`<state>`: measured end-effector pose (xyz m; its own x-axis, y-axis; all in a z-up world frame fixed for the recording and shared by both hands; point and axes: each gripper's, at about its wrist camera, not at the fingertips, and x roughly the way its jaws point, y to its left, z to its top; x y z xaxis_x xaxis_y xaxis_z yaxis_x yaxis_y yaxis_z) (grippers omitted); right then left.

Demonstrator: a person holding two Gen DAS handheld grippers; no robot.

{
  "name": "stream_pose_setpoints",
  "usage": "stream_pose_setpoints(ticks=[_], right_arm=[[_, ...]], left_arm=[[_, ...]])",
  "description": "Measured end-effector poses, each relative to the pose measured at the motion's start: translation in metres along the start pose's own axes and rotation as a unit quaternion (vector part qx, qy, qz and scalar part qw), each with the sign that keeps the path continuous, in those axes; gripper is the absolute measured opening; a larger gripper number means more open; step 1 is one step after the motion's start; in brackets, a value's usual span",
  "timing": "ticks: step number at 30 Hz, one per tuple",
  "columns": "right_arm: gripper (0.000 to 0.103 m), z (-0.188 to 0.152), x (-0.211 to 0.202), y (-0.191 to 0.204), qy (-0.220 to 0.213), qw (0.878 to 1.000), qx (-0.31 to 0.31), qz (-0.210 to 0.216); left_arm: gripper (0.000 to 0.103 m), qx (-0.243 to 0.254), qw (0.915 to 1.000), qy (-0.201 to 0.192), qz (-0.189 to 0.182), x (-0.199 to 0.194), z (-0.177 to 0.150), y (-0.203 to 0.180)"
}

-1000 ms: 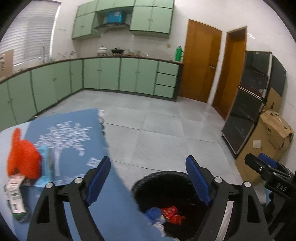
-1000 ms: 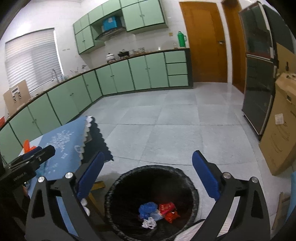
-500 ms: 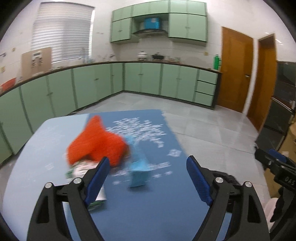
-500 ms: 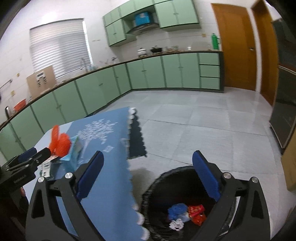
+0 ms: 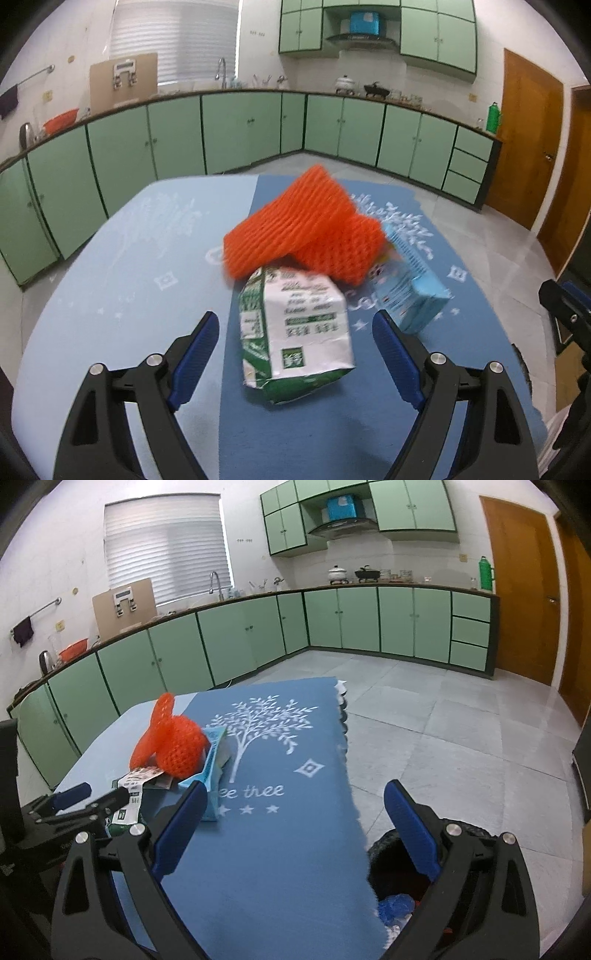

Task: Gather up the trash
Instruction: 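Move both open grippers back to the table items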

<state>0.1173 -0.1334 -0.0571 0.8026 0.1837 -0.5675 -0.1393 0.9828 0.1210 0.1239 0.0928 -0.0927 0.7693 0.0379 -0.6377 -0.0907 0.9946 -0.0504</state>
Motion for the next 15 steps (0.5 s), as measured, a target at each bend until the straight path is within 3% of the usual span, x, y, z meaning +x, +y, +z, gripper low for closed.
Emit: stream_pose_setpoints(ticks=[15], right_arm=[[0.094,0.0,0.026,0.007,0.024,1.0,-0.008,0.011]], left_arm=[[0.084,-0.029,0.9978,0.059,0.003,0.039,-0.002,0.007]])
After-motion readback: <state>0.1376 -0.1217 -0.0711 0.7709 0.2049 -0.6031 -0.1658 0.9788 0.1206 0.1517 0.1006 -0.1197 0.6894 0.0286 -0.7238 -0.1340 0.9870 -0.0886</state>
